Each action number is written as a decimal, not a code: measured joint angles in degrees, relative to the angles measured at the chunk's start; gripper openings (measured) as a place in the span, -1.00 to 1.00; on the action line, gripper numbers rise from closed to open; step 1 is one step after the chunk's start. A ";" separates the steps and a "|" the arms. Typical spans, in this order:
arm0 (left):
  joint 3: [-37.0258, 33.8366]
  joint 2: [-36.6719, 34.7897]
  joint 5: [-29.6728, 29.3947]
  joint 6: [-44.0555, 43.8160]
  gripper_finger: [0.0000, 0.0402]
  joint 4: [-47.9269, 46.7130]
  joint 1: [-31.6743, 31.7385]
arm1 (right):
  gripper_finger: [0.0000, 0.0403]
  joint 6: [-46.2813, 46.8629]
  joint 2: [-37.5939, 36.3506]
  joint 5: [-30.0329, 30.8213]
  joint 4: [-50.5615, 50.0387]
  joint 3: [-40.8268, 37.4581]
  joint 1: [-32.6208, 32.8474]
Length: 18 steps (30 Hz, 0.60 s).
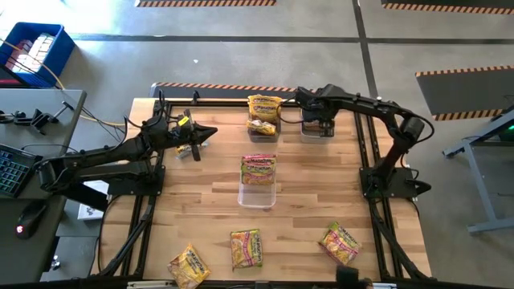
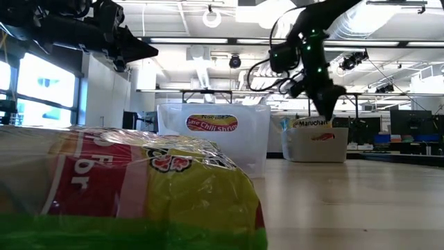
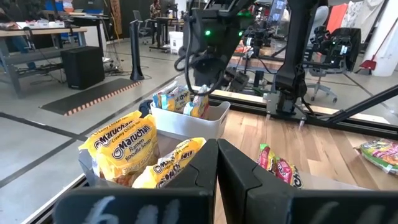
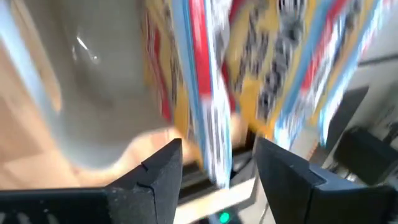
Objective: Sort Maruchan noodles
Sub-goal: Put the blue noodle pack into the white bin
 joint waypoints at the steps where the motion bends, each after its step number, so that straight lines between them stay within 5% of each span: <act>1: 0.00 0.00 -0.01 0.06 -1.00 -0.03 0.01 | -0.09 1.73 -0.64 -0.19 -1.40 0.00 -0.03; 10: 0.00 0.00 -0.01 0.52 -1.00 -0.05 0.00 | -0.45 11.65 -4.54 -21.95 -1.12 0.00 -1.73; 15: 0.00 0.00 0.01 0.49 -1.00 -0.12 0.01 | -0.89 11.52 -1.61 -24.52 2.80 0.00 -4.19; 18: 0.00 0.00 0.01 0.35 -1.00 -0.12 -0.03 | -0.95 12.32 0.39 -25.19 5.59 0.00 -5.39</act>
